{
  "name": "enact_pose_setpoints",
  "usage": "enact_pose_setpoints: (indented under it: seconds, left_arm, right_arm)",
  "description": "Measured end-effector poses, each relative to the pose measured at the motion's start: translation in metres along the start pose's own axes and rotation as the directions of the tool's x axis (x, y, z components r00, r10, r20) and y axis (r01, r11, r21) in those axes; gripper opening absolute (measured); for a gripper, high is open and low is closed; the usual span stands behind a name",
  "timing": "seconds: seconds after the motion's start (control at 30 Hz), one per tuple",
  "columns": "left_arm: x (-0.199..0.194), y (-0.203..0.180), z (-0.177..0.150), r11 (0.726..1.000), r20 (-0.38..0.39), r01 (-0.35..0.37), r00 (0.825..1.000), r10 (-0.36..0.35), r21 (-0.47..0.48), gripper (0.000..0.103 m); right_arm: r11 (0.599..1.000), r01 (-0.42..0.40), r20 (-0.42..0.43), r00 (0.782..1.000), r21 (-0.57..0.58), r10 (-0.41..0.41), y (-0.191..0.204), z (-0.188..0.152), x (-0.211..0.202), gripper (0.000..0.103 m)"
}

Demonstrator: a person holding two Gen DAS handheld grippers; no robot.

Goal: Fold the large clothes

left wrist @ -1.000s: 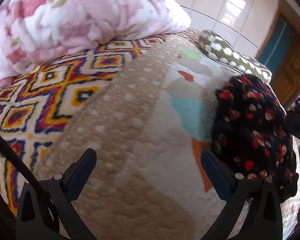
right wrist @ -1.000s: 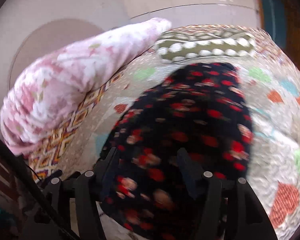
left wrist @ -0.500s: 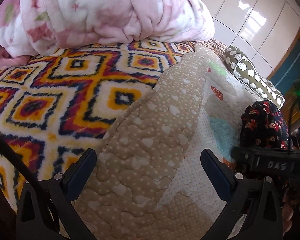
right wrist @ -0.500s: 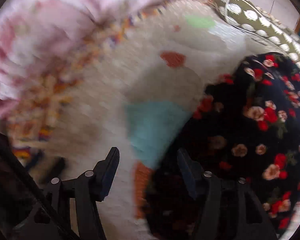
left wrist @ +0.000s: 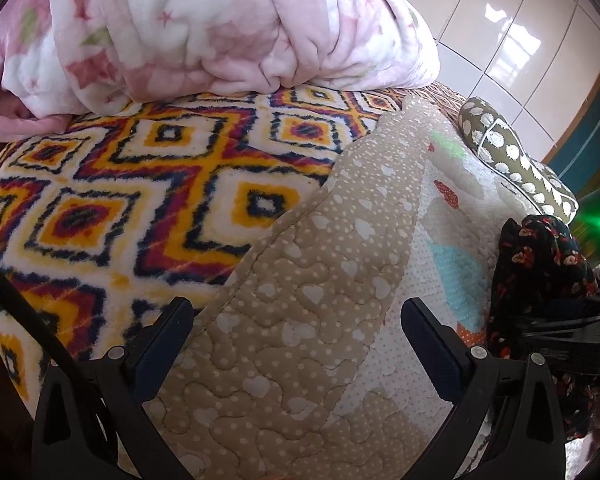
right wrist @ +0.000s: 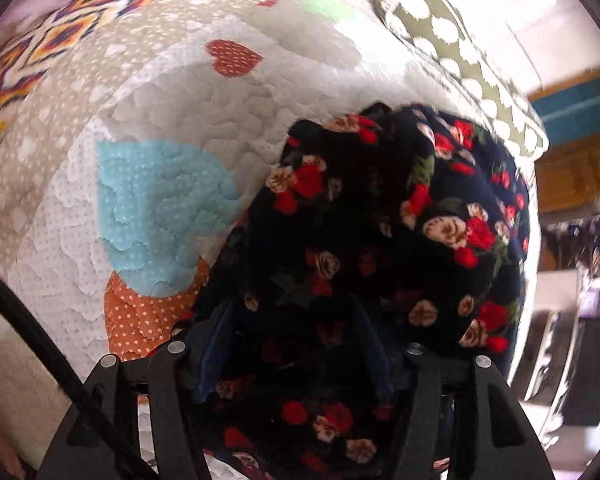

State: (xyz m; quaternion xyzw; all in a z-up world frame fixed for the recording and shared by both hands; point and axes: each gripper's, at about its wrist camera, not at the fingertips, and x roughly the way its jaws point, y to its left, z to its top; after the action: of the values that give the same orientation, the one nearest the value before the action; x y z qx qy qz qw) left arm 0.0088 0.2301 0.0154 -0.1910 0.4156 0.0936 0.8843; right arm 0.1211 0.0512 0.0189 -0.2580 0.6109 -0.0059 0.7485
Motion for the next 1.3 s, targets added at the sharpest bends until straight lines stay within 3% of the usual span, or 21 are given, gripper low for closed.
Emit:
enact_pose_setpoints:
  seconds: [0.13,0.2,0.27,0.3,0.33,0.43,0.53,0.63,0.77,0.83,1.0,1.17,1.23,1.3]
  left_arm:
    - [0.001,0.003,0.002,1.0,-0.002,-0.001,1.0,0.001,-0.019,0.103]
    - [0.001,0.006,0.005,0.999,-0.001,-0.01,1.0,0.01,-0.035,0.103]
    - [0.001,0.012,0.007,0.999,0.003,-0.018,1.0,0.018,-0.051,0.103]
    - [0.001,0.015,0.008,0.998,0.006,-0.025,1.0,0.025,-0.061,0.103]
    - [0.0,0.018,0.008,0.997,0.008,-0.03,1.0,0.03,-0.067,0.103]
    - [0.002,0.024,0.008,0.996,0.003,-0.041,0.999,0.041,-0.076,0.103]
    - [0.003,0.025,0.007,0.997,-0.008,-0.04,0.999,0.04,-0.073,0.103]
    - [0.003,0.023,0.007,0.997,-0.012,-0.024,1.0,0.023,-0.074,0.103]
    - [0.003,0.015,0.007,0.999,-0.011,-0.013,1.0,0.013,-0.052,0.103]
    - [0.003,0.01,0.005,0.999,-0.011,-0.021,1.0,0.021,-0.03,0.103]
    - [0.005,0.008,0.005,0.999,-0.014,-0.029,0.999,0.029,-0.025,0.103]
    - [0.004,0.006,0.004,0.999,-0.007,-0.038,0.999,0.038,-0.014,0.103]
    - [0.003,0.006,0.003,0.999,-0.005,-0.038,0.999,0.038,-0.008,0.103]
    - [0.003,0.007,0.003,0.999,-0.005,-0.036,0.999,0.036,-0.007,0.103]
  right_arm:
    - [0.997,-0.079,0.164,0.983,-0.009,0.079,-0.01,-0.017,-0.049,0.065]
    - [0.994,-0.099,0.193,0.975,-0.041,0.105,-0.005,-0.016,-0.059,0.065]
    - [0.993,-0.081,0.186,0.978,-0.089,0.096,0.005,-0.01,-0.056,0.056]
    - [0.988,-0.088,0.163,0.981,-0.127,0.108,0.012,-0.005,-0.049,0.044]
    - [0.982,-0.11,0.141,0.981,-0.154,0.132,0.021,-0.002,-0.042,0.039]
    - [0.959,-0.138,0.066,0.985,-0.247,0.159,0.043,0.003,-0.02,0.039]
    - [0.939,-0.067,-0.043,0.997,-0.338,0.056,0.052,-0.004,-0.004,0.039]
    - [0.923,0.004,-0.095,0.995,-0.385,-0.043,0.041,-0.011,-0.008,0.04]
    - [0.905,0.082,-0.129,0.98,-0.418,-0.148,0.021,-0.013,-0.01,0.04]
    - [0.872,0.153,-0.145,0.959,-0.464,-0.245,0.017,-0.017,0.001,0.04]
    - [0.816,0.244,-0.102,0.933,-0.524,-0.345,0.034,-0.022,0.031,0.041]
    - [0.743,0.303,-0.055,0.908,-0.597,-0.415,0.041,-0.024,0.028,0.042]
    - [0.776,0.275,-0.027,0.936,-0.568,-0.351,0.033,-0.022,0.004,0.052]
    - [0.859,0.198,0.001,0.975,-0.471,-0.224,0.014,-0.018,-0.031,0.06]
